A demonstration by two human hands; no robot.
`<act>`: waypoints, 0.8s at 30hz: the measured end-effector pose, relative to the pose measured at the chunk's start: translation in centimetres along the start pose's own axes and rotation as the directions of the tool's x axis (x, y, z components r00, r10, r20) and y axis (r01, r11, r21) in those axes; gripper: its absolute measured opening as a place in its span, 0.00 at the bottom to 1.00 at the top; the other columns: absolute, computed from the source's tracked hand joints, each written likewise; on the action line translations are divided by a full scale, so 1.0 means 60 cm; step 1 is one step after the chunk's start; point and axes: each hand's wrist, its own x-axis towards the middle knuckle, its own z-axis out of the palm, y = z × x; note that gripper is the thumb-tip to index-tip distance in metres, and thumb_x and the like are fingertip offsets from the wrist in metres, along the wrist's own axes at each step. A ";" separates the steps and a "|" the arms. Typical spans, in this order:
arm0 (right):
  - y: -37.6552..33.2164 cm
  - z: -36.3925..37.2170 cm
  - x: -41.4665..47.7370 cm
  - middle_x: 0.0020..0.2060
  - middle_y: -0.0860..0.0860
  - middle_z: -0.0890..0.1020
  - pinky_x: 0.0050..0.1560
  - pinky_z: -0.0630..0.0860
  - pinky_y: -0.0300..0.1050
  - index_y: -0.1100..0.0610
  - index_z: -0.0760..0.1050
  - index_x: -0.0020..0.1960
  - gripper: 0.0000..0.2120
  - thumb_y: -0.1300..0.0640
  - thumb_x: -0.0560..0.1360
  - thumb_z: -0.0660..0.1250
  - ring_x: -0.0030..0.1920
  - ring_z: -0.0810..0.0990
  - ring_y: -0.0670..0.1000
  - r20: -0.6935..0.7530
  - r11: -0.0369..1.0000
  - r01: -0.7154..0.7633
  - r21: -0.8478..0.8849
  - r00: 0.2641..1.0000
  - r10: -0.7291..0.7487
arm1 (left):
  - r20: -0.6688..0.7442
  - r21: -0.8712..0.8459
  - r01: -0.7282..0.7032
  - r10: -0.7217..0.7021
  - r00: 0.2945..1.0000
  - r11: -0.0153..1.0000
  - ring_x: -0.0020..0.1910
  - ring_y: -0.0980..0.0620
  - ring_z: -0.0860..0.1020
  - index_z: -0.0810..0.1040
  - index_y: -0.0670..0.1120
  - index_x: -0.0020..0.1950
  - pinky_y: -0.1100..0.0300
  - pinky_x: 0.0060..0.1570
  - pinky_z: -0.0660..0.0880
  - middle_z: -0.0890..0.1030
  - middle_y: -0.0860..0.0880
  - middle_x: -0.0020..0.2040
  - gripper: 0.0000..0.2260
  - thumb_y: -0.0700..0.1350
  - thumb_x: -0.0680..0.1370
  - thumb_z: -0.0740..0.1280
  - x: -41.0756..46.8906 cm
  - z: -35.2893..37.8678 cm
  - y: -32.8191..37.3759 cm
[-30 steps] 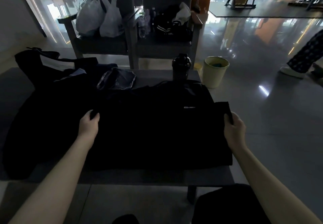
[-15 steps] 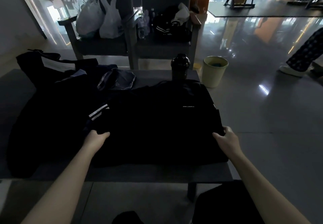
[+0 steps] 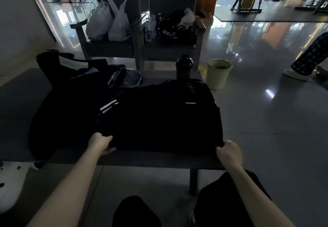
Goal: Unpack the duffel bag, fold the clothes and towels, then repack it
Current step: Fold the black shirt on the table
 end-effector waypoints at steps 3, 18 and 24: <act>0.009 -0.022 0.007 0.37 0.55 0.76 0.34 0.65 0.43 0.61 0.73 0.43 0.03 0.63 0.74 0.63 0.37 0.74 0.55 -0.033 0.999 0.016 -0.029 0.999 -0.017 | -0.122 0.122 -0.079 0.094 0.988 0.989 0.34 0.45 0.78 0.71 0.37 0.63 0.62 0.19 0.73 0.77 0.36 0.59 0.15 0.39 0.78 0.67 0.003 -0.005 0.002; 0.013 -0.019 0.001 0.62 0.62 0.71 0.54 0.70 0.50 0.64 0.66 0.67 0.23 0.64 0.74 0.63 0.57 0.71 0.60 -0.062 0.996 0.075 0.042 0.995 -0.073 | -0.177 0.763 -0.189 0.481 0.859 0.618 0.60 0.38 0.71 0.69 0.40 0.64 0.46 0.55 0.73 0.71 0.39 0.63 0.20 0.37 0.73 0.67 -0.035 -0.010 -0.032; -0.020 0.027 -0.011 0.77 0.48 0.53 0.73 0.47 0.59 0.48 0.56 0.76 0.27 0.43 0.79 0.56 0.77 0.49 0.52 0.191 0.881 0.385 -0.273 0.920 -0.343 | 0.373 0.799 -0.540 0.488 0.789 0.263 0.77 0.49 0.49 0.54 0.53 0.78 0.48 0.73 0.49 0.50 0.53 0.79 0.25 0.57 0.82 0.53 -0.065 0.101 -0.016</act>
